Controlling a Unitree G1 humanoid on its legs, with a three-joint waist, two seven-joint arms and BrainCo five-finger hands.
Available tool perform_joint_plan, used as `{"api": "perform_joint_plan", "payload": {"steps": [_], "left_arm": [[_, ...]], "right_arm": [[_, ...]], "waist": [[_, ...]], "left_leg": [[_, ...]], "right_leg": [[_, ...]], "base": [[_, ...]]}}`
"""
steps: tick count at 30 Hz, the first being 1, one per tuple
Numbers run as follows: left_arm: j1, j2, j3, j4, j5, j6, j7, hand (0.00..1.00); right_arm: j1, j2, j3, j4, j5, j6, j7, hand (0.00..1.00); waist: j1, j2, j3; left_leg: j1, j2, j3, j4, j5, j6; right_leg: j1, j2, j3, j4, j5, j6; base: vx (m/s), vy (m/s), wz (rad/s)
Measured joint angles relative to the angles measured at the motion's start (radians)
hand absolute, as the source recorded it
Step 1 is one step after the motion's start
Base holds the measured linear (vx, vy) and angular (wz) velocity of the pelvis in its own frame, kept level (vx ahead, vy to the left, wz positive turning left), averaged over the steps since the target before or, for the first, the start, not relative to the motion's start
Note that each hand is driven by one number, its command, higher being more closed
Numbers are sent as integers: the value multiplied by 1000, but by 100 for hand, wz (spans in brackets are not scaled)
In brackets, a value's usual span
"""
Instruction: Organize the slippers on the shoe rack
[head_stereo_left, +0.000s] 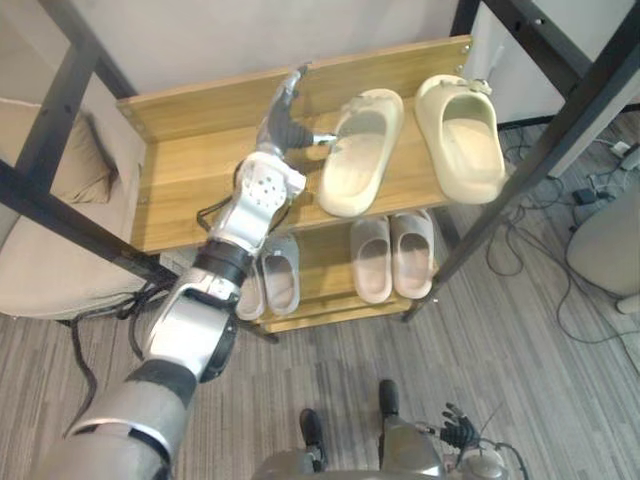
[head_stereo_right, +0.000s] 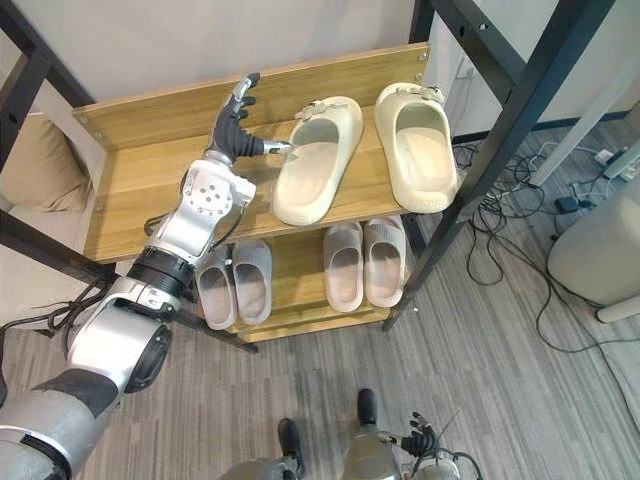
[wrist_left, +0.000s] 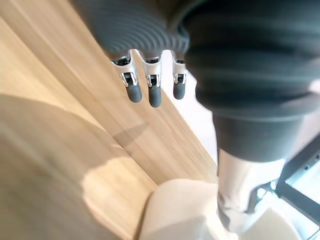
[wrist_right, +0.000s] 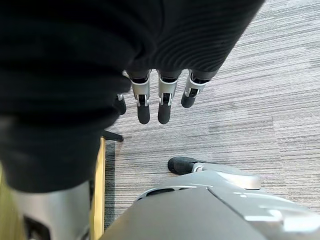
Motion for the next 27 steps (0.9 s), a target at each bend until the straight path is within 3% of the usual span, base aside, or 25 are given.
{"api": "perform_joint_plan", "payload": {"steps": [7, 13, 19, 27], "left_arm": [[137, 35, 2, -188, -75, -29, 16, 0], [318, 29, 2, -330, -192, -43, 10, 0], [452, -3, 0, -365, -296, -63, -16, 0], [508, -31, -47, -437, -343, -78, -61, 0]], "right_arm": [[-5, -1, 8, 5, -1, 8, -2, 0], [-7, -2, 34, 13, -9, 20, -2, 0], [-17, 6, 43, 37, -20, 30, -2, 0], [-33, 5, 69, 47, -37, 40, -4, 0]], "waist": [[6, -3, 0], [18, -22, -10], [27, -44, -24], [32, -55, -41]], "left_leg": [[3, 1, -20, 0, 3, -3], [19, 6, -25, -5, 4, -5], [18, 7, -41, -7, 5, -5], [16, 7, -50, -7, 5, -5]], "right_leg": [[12, 2, -22, 0, -3, -5], [29, 5, -34, -1, -8, -5], [33, 4, -42, -1, -11, -1], [36, 1, -55, -1, -14, 3]], "base": [[-7, -14, 8], [-11, -14, 3], [-10, -10, 6], [0, -3, 3]]}}
